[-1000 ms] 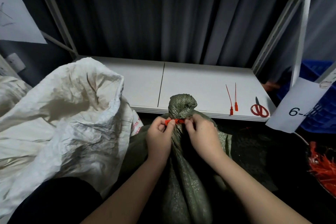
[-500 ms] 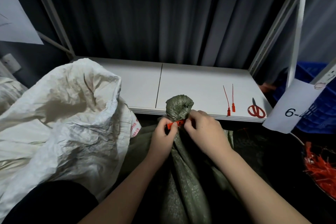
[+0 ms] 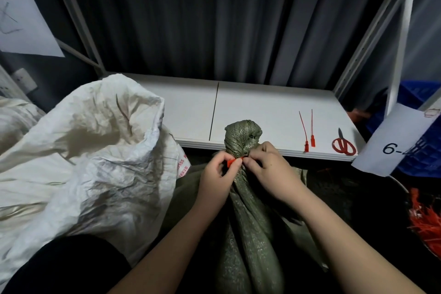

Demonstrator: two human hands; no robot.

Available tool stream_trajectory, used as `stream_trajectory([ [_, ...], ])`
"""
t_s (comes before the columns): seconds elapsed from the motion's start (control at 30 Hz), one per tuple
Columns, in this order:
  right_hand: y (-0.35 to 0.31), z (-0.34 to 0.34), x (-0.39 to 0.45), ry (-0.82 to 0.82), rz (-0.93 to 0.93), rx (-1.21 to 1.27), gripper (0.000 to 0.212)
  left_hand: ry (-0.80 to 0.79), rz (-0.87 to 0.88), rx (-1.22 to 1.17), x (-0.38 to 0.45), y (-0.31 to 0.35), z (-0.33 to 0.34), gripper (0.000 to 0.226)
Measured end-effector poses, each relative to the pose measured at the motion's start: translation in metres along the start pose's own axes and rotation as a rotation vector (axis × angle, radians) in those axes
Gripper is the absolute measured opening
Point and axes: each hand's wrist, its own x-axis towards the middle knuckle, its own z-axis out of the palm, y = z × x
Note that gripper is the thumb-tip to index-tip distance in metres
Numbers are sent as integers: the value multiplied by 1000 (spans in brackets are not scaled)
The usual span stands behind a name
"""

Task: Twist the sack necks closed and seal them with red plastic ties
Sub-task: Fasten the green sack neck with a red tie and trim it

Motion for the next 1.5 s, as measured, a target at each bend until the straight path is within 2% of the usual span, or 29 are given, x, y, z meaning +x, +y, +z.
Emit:
stream_trajectory([
  [0.13, -5, 9, -9, 90, 79, -93, 23, 15, -20, -37, 0, 1, 0, 15],
  [0.33, -8, 11, -14, 122, 125, -22, 23, 6, 11, 41, -1, 1, -2, 21],
  [0.43, -7, 11, -12, 122, 153, 44, 23, -7, 14, 75, 0, 3, -3, 19],
  [0.57, 0, 16, -7, 135, 138, 201, 42, -20, -14, 65, 5, 6, -5, 27],
  [0.8, 5, 14, -3, 126, 136, 440, 51, 114, -102, -89, 2, 8, 3, 27],
  [0.9, 2, 2, 1, 51, 126, 251, 37, 109, -49, 16, 3, 4, 4, 29],
  [1.0, -12, -11, -11, 130, 69, -317, 22, 131, 28, 195, -2, 0, 9, 19],
  [1.07, -23, -13, -19, 157, 20, -579, 27, 143, 59, 261, -4, 0, 13, 21],
  [1.1, -25, -12, -19, 149, 0, -596, 29, 140, 58, 261, -4, -1, 14, 23],
  [1.2, -14, -11, -7, 65, -62, -519, 29, 120, 8, 226, -1, 2, 13, 22],
  [1.33, 6, -9, 7, -81, -158, -341, 25, 85, -111, 1, 0, 5, 7, 24],
  [1.43, 10, -1, 10, -48, -154, -182, 20, 43, -129, -60, 0, 3, 1, 19],
  [1.5, 9, 5, 8, 3, -101, -38, 26, 12, -122, -54, 0, 5, 0, 16],
])
